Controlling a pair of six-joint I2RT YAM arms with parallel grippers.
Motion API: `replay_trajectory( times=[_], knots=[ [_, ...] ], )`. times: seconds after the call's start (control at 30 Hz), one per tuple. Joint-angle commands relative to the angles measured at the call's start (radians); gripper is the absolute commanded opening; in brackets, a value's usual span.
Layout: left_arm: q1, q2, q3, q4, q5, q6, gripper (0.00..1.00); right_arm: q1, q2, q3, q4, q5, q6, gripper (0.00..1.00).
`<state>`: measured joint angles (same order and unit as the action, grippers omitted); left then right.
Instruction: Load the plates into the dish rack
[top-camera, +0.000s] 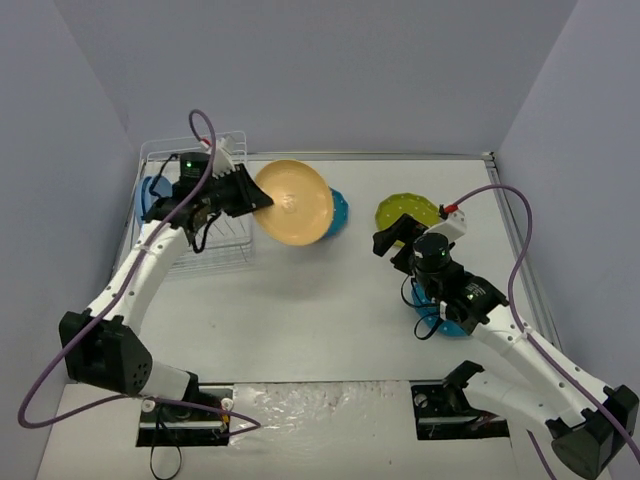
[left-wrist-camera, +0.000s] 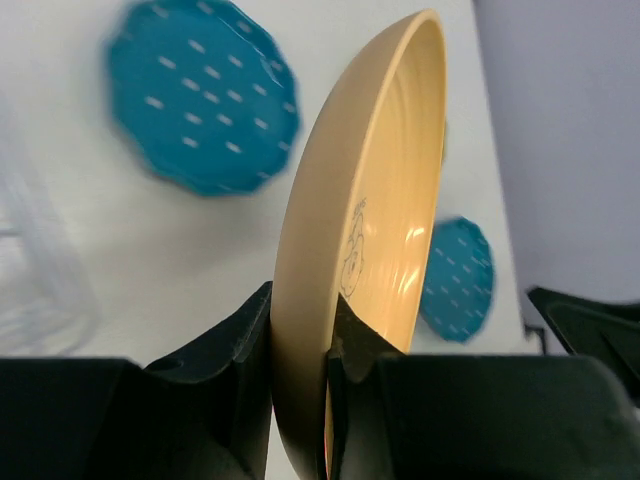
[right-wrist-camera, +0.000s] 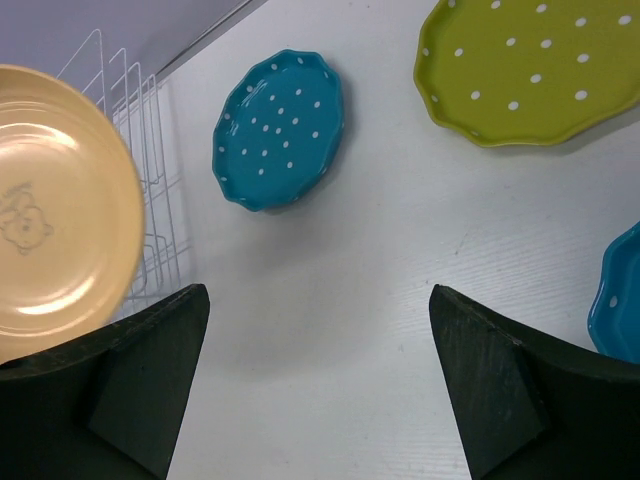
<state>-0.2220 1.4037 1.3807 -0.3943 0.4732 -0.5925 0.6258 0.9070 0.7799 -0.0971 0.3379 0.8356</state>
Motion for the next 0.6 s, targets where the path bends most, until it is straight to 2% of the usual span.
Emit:
replay_trajectory(
  times=[0.0, 0.1, 0.27, 0.43, 0.57],
  knots=[
    [0.025, -0.121, 0.177, -0.213, -0.347, 0.299, 0.00, -0.003, 0.002, 0.015, 0.033, 0.062, -0.034, 0.88],
    [0.045, -0.128, 0.204, -0.252, -0.589, 0.391, 0.00, -0.003, 0.023, 0.017, 0.034, 0.067, -0.056, 0.88],
    [0.085, -0.147, 0.124, -0.166, -0.834, 0.481, 0.00, -0.004, 0.071, 0.026, 0.042, 0.078, -0.094, 0.88],
    [0.149, -0.137, -0.005, -0.012, -0.901, 0.496, 0.00, -0.003, 0.104, 0.016, 0.076, 0.059, -0.102, 0.87],
    [0.180, -0.094, -0.043, 0.067, -0.907, 0.479, 0.00, -0.003, 0.107, -0.004, 0.086, 0.053, -0.099, 0.87]
  ],
)
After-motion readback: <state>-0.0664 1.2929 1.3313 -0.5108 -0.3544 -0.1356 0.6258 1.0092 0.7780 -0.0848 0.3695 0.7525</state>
